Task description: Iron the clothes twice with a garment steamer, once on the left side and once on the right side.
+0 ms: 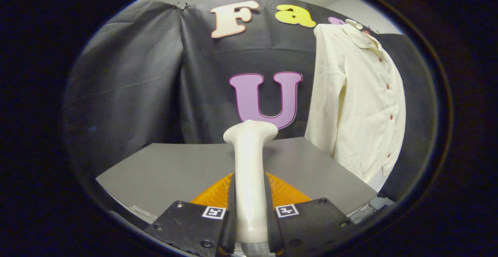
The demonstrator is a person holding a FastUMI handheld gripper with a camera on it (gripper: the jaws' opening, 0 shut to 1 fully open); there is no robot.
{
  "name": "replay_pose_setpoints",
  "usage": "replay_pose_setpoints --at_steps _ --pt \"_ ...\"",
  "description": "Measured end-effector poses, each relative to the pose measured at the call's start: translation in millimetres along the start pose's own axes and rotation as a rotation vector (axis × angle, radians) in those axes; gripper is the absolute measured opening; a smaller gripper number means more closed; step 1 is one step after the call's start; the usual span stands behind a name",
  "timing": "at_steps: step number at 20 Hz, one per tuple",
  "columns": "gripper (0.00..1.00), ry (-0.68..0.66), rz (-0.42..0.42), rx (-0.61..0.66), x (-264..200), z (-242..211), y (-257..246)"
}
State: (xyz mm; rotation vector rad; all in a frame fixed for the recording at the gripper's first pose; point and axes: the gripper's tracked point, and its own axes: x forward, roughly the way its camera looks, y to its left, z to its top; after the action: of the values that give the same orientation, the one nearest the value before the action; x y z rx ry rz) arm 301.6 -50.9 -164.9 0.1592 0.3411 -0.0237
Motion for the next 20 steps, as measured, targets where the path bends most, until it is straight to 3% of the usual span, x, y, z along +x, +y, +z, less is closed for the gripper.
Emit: replay_pose_setpoints --at_steps 5,10,20 --pt "0.32 -0.145 0.083 0.011 -44 29 -20" --pt "0.32 -0.336 0.106 0.011 -83 76 -77" --pt "0.32 -0.481 0.013 0.073 -83 136 -197"
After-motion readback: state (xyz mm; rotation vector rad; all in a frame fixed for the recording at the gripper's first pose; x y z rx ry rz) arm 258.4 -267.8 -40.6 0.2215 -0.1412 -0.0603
